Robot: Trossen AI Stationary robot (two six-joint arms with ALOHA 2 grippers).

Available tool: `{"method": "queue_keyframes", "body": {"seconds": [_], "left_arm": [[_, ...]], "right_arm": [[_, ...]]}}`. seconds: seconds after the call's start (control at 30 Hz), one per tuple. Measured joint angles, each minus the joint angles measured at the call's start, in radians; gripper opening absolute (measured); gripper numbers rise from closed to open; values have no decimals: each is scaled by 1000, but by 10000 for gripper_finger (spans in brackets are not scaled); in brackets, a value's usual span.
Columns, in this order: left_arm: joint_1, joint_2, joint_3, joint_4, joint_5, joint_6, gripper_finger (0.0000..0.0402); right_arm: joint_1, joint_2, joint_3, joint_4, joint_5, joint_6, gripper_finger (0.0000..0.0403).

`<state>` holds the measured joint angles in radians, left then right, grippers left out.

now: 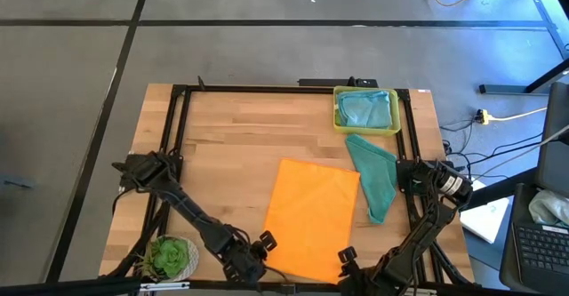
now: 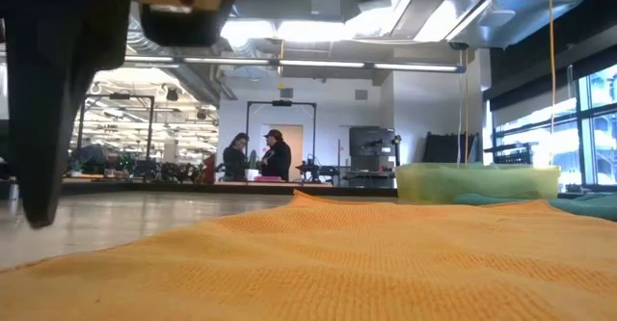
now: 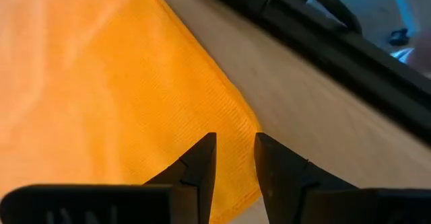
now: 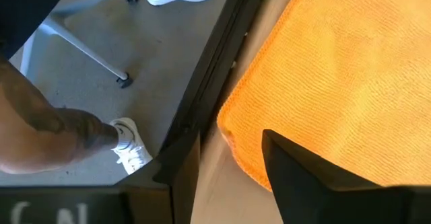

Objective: Fold microfiber towels
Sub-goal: Fold the yellow microfiber cloth

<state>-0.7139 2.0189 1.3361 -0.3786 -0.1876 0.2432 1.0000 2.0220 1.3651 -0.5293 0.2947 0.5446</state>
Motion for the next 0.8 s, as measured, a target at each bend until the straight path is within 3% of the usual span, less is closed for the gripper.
{"method": "queue_keyframes", "body": {"seconds": [0.37,0.8], "left_arm": [[28,11,0,-3,125,-10,96],[34,31,0,-1,127,-16,96]], "right_arm": [[0,0,0,-3,44,54,165],[1,0,-63,30,45,83,156]]}}
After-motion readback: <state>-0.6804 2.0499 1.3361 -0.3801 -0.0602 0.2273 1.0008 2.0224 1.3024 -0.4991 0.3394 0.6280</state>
